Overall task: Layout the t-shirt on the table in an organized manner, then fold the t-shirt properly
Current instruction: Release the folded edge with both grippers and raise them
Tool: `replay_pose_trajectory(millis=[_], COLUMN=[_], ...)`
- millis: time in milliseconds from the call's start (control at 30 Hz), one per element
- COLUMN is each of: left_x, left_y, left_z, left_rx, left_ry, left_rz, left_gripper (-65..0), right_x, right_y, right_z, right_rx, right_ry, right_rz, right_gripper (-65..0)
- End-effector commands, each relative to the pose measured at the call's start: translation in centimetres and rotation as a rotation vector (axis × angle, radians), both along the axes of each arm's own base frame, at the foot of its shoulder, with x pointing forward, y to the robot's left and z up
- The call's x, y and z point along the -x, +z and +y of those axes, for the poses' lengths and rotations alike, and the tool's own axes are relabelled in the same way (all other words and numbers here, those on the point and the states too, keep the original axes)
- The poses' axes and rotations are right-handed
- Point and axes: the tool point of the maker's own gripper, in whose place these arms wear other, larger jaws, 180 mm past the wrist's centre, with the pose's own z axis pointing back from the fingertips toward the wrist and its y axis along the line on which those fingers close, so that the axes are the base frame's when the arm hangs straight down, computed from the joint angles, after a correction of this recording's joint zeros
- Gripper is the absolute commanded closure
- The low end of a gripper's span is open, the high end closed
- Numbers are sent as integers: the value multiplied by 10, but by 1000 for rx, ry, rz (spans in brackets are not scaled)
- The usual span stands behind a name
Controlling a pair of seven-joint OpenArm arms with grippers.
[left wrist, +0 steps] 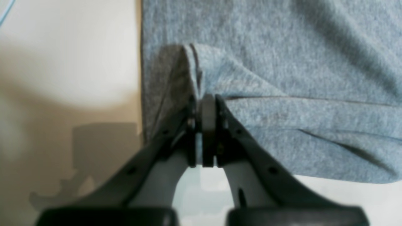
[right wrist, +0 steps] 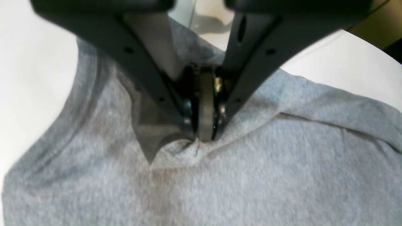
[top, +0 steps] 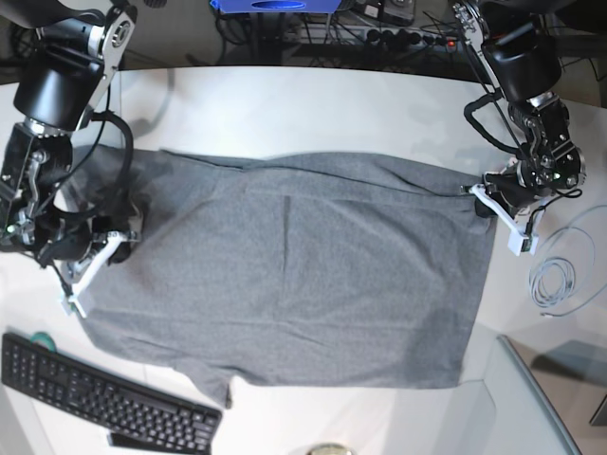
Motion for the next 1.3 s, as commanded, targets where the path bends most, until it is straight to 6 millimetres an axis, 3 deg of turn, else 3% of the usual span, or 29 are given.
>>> replay_pose_trajectory(millis=[0, 233, 433, 500, 633, 700, 867, 1033, 1133, 1267], left_x=[-12, -6, -6, -6, -7, -9, -17, -26, -37, -48], left_y=[14, 10, 10, 10, 10, 12, 17, 23, 32, 44], left_z=[7, 7, 7, 7, 8, 8, 5, 5, -1, -10], left_rx=[-14, -14, -14, -14, -14, -11, -2, 5, 61, 149], left_ry=[2, 2, 2, 2, 4, 6, 7, 14, 31, 51], left_rz=[-50, -36, -36, -36, -38, -45, -64, -86, -136, -202], left_gripper=[0, 0, 0, 0, 0, 0, 0, -5, -224, -443], right_x=[-20, -42, -44, -43, -36, -29, -16, 3, 14, 28], right_y=[19, 18, 9, 9, 11, 17, 38, 38, 30, 18], right_z=[-5, 2, 7, 7, 3, 0, 0, -3, -3, -2], right_rx=[-4, -67, -109, -110, -96, -71, -14, 19, 23, 23], right_ry=[-17, -44, -74, -75, -79, -78, -58, -51, -50, -47], right_rz=[-85, -138, -165, -165, -181, -207, -274, -276, -251, -213], right_gripper=[-6, -6, -18, -69, -321, -398, -408, -408, -408, -408])
